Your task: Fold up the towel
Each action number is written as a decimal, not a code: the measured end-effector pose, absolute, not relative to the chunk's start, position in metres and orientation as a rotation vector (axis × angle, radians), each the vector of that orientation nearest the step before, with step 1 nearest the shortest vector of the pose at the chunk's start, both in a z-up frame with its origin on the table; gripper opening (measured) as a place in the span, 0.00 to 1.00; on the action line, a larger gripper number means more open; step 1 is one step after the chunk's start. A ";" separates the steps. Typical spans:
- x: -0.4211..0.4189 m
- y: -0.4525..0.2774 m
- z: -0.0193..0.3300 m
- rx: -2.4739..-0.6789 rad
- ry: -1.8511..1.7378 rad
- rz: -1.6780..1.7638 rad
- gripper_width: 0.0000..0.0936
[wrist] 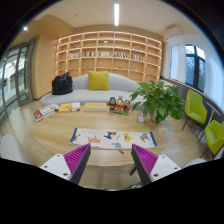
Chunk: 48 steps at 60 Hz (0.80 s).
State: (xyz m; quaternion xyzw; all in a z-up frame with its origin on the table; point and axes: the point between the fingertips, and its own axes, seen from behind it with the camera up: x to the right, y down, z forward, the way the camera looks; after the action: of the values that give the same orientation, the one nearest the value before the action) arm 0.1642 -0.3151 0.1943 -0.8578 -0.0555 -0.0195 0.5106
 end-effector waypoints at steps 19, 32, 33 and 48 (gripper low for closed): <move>0.102 -0.294 0.113 -2.185 -0.215 0.011 0.91; 0.013 -0.230 0.061 -2.232 -0.228 0.141 0.91; 0.008 -0.223 0.058 -2.231 -0.228 0.139 0.91; -0.034 -0.125 0.004 -2.263 -0.199 0.097 0.91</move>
State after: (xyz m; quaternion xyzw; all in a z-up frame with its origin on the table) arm -0.0336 -0.1255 0.0039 -0.9029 -0.0795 0.0387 0.4206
